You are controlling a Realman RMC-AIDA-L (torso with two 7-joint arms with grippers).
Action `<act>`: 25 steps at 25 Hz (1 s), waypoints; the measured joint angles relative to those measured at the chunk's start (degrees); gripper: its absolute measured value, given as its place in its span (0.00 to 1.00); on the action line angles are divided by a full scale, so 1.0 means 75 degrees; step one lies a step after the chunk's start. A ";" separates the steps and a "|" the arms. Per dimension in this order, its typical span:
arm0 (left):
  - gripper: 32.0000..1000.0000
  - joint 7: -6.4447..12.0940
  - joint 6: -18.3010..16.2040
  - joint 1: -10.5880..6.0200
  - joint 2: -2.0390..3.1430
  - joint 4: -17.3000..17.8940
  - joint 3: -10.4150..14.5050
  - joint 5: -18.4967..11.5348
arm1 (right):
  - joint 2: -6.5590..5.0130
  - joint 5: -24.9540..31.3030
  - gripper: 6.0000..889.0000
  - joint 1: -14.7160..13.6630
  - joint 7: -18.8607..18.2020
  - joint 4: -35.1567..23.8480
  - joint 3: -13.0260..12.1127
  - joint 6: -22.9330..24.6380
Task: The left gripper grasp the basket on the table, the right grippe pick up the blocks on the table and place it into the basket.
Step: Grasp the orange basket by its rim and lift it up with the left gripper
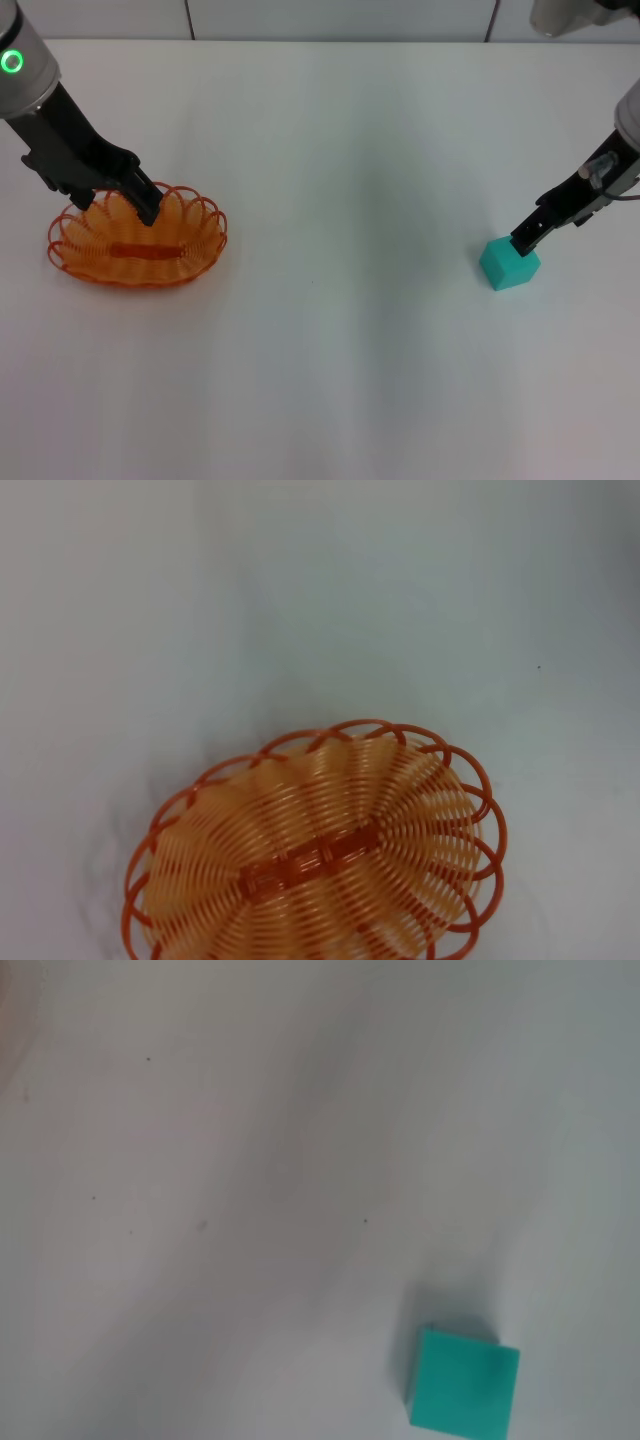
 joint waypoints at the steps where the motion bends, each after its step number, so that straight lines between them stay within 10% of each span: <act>1: 0.82 0.0005 0.0013 0.0000 0.0000 0.0000 0.0000 0.0000 | 0.0000 0.0002 0.96 0.0000 -0.0001 0.0000 0.0000 0.0000; 10: 0.81 0.0303 0.0454 0.0063 0.0008 -0.0260 -0.0012 0.0269 | 0.0000 0.0010 0.95 -0.0008 -0.0090 -0.0001 0.0000 -0.0003; 25: 0.80 0.0997 0.2465 0.0312 0.0507 -0.1969 -0.0593 0.0685 | 0.0000 0.0009 0.95 -0.0067 -0.0236 0.0011 0.0012 -0.0154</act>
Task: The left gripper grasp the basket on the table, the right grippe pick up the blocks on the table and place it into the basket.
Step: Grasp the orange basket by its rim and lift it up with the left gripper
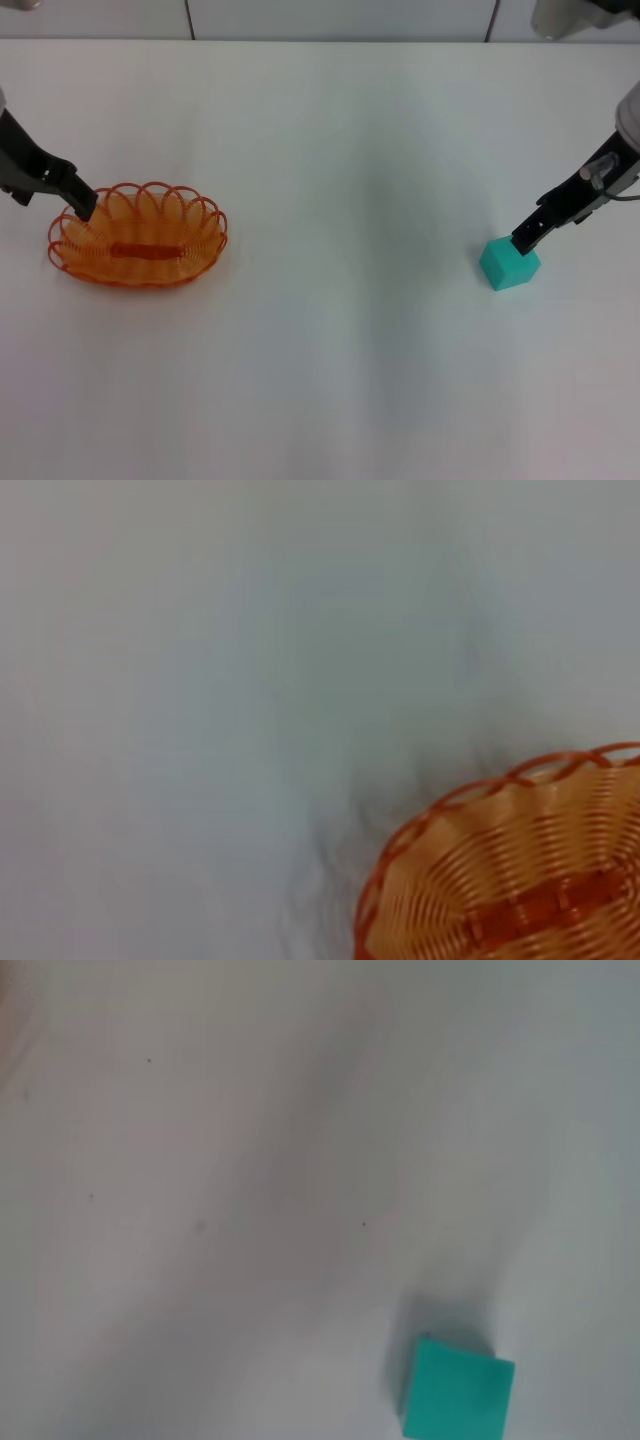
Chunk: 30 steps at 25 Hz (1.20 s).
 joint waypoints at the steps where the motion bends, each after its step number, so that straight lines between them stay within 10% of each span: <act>1: 0.79 0.0119 0.0072 0.0004 0.0019 -0.0079 -0.0170 0.0001 | 0.0000 0.0002 0.95 0.0000 -0.0007 0.0000 -0.0001 -0.0018; 30: 0.76 0.0832 0.1739 0.0209 0.0118 -0.1497 -0.0685 -0.0087 | -0.0019 0.0313 0.93 -0.0107 -0.0270 0.0290 0.0039 -0.0272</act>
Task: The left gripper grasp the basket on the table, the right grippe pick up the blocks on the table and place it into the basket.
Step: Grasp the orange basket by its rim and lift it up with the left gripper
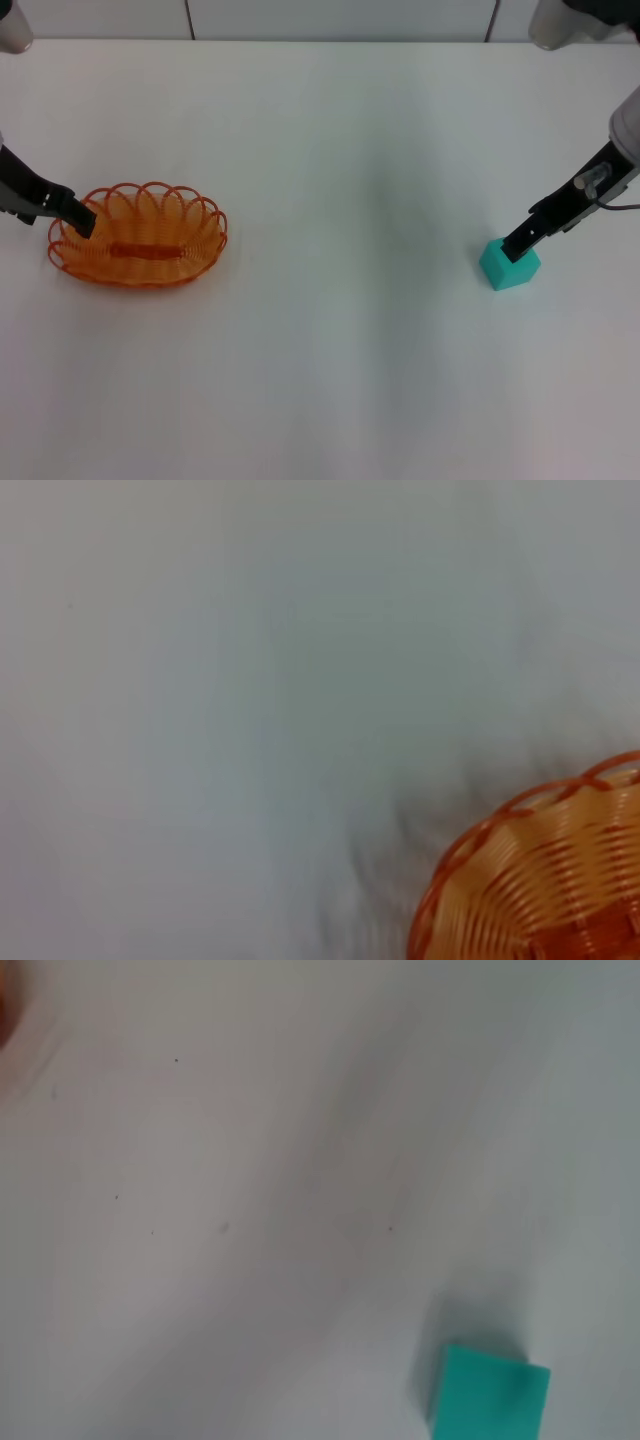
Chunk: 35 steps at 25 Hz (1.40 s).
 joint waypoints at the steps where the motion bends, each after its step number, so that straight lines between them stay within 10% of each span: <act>1: 0.76 0.0011 0.0046 0.0000 0.0001 -0.0040 0.0013 0.0002 | -0.0001 0.0001 0.93 -0.0001 -0.0004 0.0003 0.0001 0.0000; 35: 0.72 0.0180 0.0925 0.0051 -0.0109 -0.0626 0.0058 0.0093 | 0.0007 0.0013 0.91 -0.0036 -0.0130 0.0114 0.0030 -0.0077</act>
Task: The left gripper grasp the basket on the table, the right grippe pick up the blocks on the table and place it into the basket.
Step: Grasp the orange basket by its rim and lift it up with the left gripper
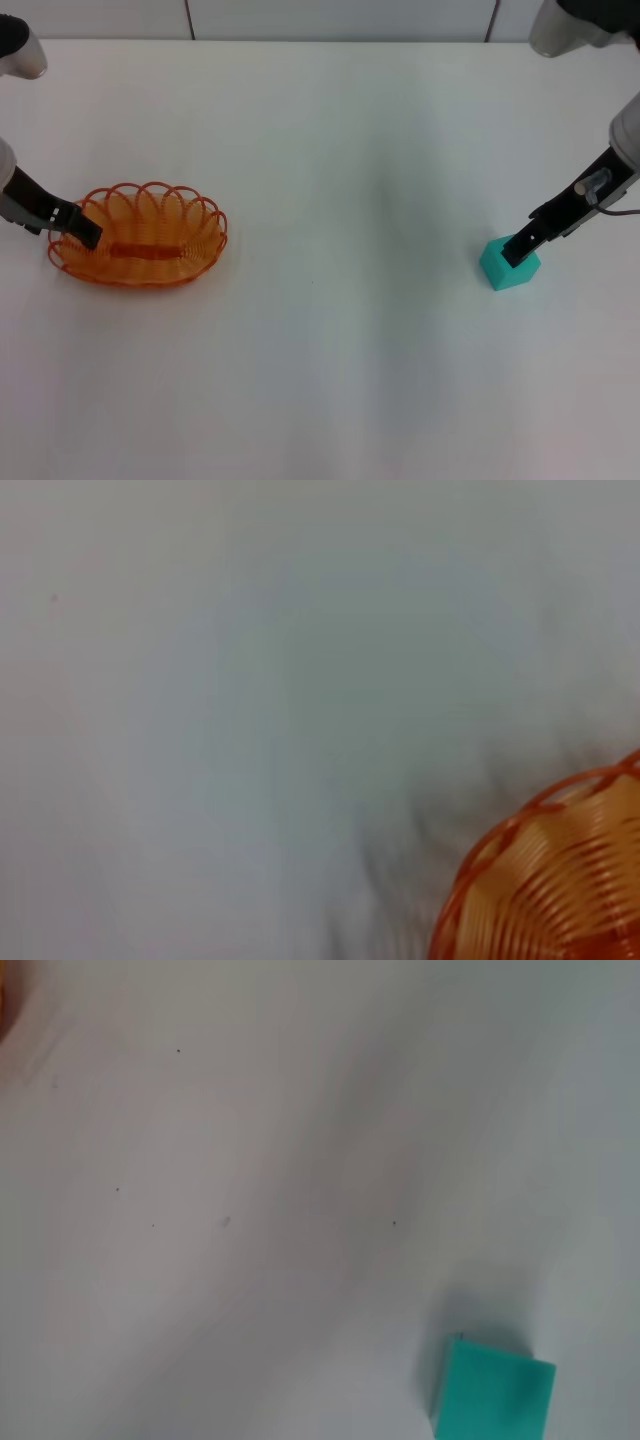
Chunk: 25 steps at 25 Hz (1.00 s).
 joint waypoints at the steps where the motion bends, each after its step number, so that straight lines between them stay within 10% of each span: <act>1: 0.72 0.0002 0.0014 -0.0004 -0.0006 0.0000 0.0000 0.0000 | 0.0000 0.0000 0.91 0.0000 -0.0009 0.0000 0.0000 0.0000; 10: 0.71 0.0026 0.0174 -0.0036 -0.0181 -0.0012 0.0001 0.0273 | 0.0008 0.0000 0.91 0.0000 -0.0046 -0.0005 0.0000 -0.0001; 25: 0.69 0.0018 0.0177 -0.0047 -0.0182 -0.0010 0.0001 0.0281 | 0.0012 0.0000 0.90 0.0000 -0.0059 -0.0005 0.0000 -0.0011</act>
